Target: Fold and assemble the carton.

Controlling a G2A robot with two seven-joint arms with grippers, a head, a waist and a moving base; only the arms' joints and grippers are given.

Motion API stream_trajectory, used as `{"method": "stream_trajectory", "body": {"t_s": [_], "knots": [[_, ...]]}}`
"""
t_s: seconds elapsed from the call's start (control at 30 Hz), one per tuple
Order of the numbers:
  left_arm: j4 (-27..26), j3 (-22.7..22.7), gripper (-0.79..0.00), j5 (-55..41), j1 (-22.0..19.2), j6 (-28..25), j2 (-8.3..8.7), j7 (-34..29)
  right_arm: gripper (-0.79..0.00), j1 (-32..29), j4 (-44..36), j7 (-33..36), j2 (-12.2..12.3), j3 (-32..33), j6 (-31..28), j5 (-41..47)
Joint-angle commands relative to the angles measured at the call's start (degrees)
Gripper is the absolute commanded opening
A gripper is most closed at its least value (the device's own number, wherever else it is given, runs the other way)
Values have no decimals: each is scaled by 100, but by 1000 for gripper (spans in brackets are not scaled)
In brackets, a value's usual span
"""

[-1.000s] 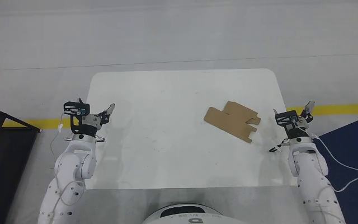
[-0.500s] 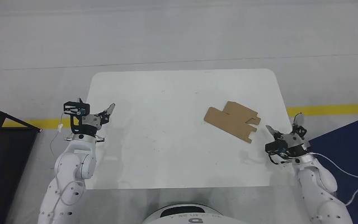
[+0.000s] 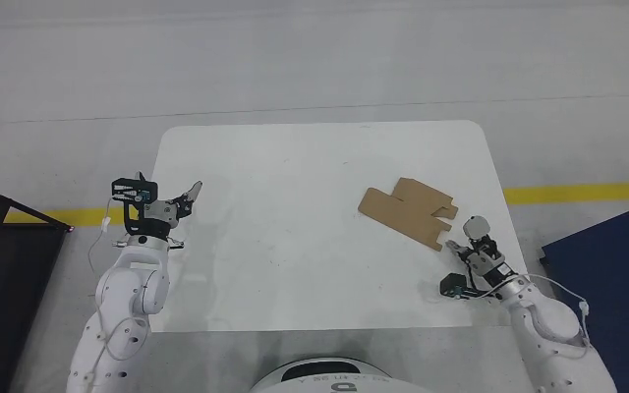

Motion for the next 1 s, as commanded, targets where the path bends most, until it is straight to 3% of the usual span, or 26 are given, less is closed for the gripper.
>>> {"method": "stream_trajectory", "body": {"t_s": [0.0,0.13,0.2,0.27,0.63,0.7,0.8,0.93,0.97], "knots": [[0,0,0,0,0,0,0,0,-71,-20,-9,161,-2,-23,86,-183],[0,0,0,0,0,0,0,0,-111,-27,-62,558,-16,-89,196,-455],[0,0,0,0,0,0,0,0,-68,-12,-90,770,-28,-150,232,-576],[0,0,0,0,0,0,0,0,-74,16,-111,949,-38,-208,240,-698],[0,0,0,0,0,0,0,0,-203,199,-220,1336,-64,-529,28,-1162],[0,0,0,0,0,0,0,0,-237,214,-241,1371,-66,-561,6,-1183],[0,0,0,0,0,0,0,0,-400,243,-263,1404,-68,-599,-43,-1216],[0,0,0,0,0,0,0,0,-480,306,-247,1396,-66,-681,-152,-1337],[0,0,0,0,0,0,0,0,-548,326,-234,1377,-66,-706,-170,-1352]]}}
